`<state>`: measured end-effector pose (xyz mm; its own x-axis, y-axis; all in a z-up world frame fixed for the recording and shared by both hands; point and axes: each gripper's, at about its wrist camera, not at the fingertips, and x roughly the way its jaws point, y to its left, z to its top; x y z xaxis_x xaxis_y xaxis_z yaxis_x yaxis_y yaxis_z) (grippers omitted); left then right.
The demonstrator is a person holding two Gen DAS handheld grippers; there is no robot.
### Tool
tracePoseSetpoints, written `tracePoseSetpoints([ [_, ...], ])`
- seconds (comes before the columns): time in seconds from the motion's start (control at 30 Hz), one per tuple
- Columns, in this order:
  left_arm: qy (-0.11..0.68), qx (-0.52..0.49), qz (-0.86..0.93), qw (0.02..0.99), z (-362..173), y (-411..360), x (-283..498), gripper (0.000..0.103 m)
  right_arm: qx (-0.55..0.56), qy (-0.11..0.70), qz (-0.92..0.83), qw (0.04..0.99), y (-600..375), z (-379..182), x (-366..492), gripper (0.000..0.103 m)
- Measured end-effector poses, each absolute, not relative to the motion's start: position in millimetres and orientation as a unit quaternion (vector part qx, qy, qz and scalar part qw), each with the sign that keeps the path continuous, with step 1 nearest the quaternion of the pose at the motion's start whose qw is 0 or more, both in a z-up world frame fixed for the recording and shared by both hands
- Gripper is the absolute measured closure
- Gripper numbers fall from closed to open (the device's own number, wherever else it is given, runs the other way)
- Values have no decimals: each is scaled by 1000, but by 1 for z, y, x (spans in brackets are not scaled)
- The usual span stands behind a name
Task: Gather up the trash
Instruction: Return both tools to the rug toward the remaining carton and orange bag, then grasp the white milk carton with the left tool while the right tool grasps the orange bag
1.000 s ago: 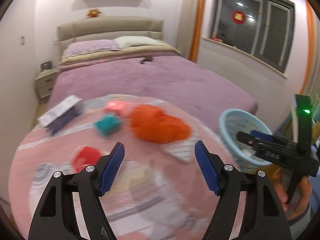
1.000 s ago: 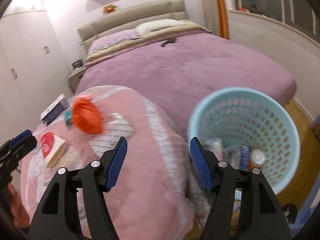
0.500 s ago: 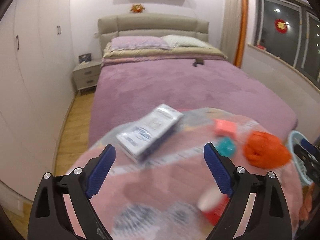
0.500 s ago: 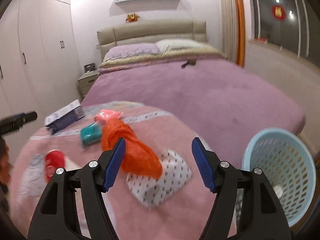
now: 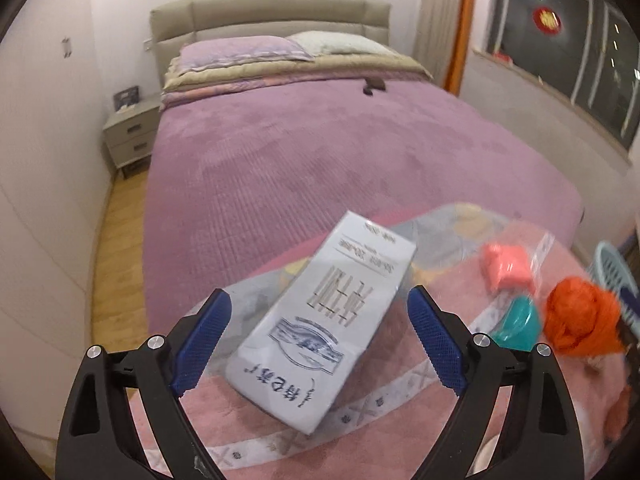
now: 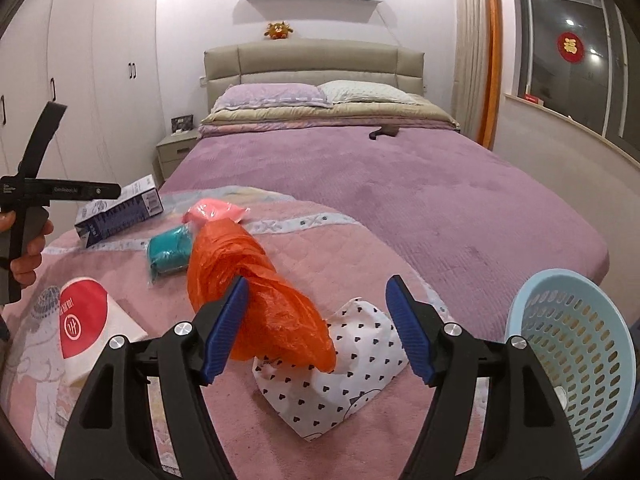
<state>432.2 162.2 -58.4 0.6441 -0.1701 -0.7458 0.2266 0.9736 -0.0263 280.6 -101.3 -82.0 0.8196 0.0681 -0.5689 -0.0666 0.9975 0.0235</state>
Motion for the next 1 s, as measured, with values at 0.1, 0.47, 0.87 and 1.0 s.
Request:
tracePoseSetpoints([
  [0.1, 408, 50, -110, 905, -63, 153, 428, 21, -6, 311, 45, 949, -97, -85, 285, 23],
  [0.47, 388, 88, -70, 915, -66, 143, 418, 39, 65, 275, 89, 955, -119, -76, 269, 19],
  [0.87, 385, 50, -71, 919, -54, 144, 402, 42, -24, 324, 92, 941, -81, -87, 284, 17],
  [1.0, 379, 40, -66, 922, -52, 152, 409, 21, -14, 324, 92, 941, -84, -88, 286, 17],
])
